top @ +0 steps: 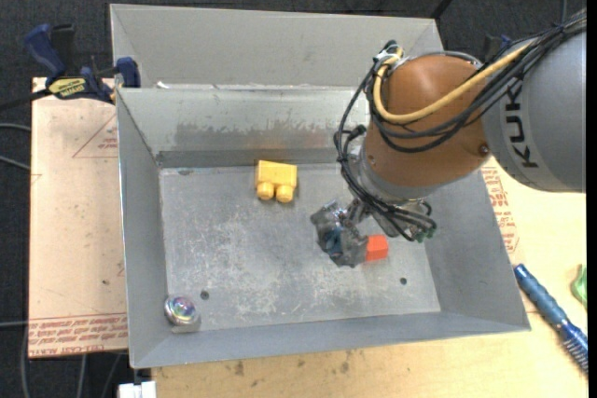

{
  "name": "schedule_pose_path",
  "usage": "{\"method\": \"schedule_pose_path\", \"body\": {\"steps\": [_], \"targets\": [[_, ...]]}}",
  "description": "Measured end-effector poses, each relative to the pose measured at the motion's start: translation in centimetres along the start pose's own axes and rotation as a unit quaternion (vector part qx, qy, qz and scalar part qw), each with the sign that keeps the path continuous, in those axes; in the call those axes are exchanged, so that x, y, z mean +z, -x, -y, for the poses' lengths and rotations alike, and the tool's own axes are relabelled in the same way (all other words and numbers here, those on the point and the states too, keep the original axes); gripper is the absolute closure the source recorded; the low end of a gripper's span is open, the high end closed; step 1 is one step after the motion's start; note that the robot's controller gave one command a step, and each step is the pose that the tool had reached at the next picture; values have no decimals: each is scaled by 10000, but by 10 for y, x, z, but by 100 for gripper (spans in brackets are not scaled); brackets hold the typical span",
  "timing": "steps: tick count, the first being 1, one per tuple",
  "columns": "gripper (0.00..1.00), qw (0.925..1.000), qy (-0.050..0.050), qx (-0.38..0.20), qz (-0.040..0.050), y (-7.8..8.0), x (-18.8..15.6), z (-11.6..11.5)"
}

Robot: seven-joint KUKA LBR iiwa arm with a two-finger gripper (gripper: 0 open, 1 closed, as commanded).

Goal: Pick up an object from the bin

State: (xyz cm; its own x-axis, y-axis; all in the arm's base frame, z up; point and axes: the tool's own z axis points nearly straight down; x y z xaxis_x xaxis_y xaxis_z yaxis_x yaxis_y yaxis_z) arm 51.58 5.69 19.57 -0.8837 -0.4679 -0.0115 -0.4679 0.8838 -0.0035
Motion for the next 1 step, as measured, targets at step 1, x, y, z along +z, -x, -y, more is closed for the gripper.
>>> {"method": "schedule_pose_path", "body": {"steps": [1], "targets": [[100,10000,11,2,-24,-12,-42,-9]]}}
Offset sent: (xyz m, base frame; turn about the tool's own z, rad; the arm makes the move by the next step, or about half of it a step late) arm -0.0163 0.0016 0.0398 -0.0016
